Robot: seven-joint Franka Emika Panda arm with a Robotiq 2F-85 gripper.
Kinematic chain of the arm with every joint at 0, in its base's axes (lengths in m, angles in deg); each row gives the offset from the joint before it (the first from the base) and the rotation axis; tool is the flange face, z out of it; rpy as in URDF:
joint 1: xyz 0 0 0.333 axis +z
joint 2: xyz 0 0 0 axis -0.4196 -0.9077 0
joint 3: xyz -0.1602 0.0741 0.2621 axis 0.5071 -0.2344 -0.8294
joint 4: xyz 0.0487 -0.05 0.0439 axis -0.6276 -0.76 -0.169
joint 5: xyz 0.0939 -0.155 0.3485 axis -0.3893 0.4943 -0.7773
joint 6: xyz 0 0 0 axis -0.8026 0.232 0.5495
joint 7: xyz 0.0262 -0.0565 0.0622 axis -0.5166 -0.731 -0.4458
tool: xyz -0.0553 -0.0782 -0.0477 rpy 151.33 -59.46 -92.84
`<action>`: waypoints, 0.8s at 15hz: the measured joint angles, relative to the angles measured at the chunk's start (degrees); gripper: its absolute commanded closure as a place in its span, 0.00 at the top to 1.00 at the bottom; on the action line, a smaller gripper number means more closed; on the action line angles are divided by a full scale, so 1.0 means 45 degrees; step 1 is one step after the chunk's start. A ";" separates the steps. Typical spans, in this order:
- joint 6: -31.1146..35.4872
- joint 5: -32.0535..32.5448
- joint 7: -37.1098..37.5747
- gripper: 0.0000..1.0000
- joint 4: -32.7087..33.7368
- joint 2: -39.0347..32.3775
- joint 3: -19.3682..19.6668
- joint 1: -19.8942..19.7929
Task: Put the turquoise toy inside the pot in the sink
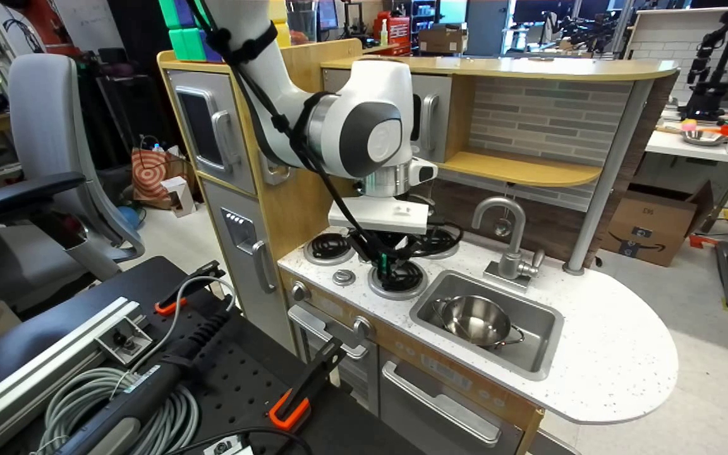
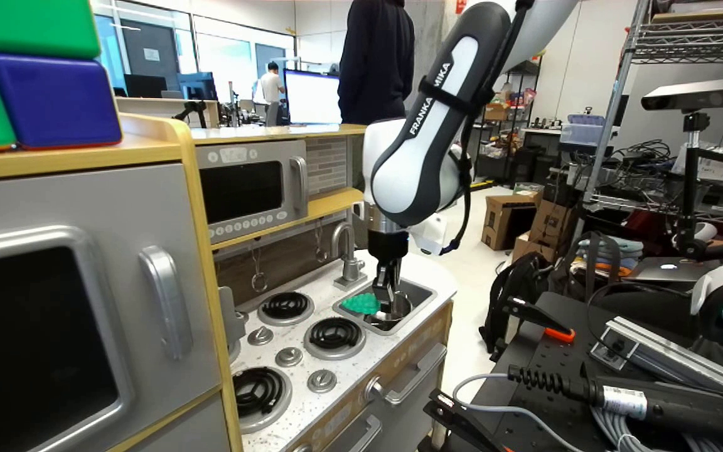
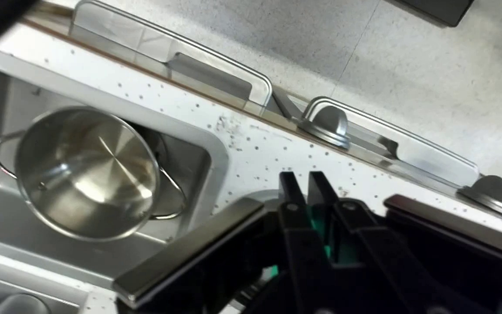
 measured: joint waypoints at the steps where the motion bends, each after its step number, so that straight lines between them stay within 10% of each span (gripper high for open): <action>1: 0.0312 -0.0217 0.0138 0.03 -0.0263 0.0152 0.0060 -0.0299; 12: 0.1604 -0.1492 0.3483 0.03 0.0409 0.0384 0.2097 -0.1289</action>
